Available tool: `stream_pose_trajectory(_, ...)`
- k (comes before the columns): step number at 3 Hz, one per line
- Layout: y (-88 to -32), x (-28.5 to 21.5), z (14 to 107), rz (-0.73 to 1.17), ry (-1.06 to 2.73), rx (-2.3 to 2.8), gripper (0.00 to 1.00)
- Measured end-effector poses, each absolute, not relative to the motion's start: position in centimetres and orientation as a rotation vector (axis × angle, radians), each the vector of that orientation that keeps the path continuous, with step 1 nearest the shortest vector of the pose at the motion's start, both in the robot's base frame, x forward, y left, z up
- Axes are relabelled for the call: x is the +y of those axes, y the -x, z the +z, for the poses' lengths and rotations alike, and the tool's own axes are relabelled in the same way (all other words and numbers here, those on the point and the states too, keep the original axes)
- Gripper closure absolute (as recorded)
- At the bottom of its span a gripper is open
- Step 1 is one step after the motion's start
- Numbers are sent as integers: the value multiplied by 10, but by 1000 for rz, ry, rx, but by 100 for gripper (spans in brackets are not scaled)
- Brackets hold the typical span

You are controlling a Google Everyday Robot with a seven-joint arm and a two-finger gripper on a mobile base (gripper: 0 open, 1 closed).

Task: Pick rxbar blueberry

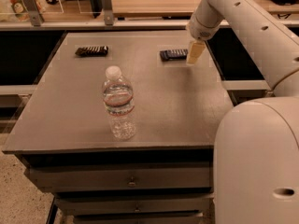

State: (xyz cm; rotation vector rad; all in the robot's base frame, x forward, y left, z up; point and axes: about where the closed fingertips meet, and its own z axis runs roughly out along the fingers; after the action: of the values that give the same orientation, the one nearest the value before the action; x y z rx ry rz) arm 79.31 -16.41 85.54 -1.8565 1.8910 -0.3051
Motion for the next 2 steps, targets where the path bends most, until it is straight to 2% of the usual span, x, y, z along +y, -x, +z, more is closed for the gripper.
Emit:
stream_pose_trajectory(1, -793, -161, 852, -298, 1867, 1886, 16)
stream_pose_trajectory(2, -793, -156, 846, -292, 1885, 1878, 30)
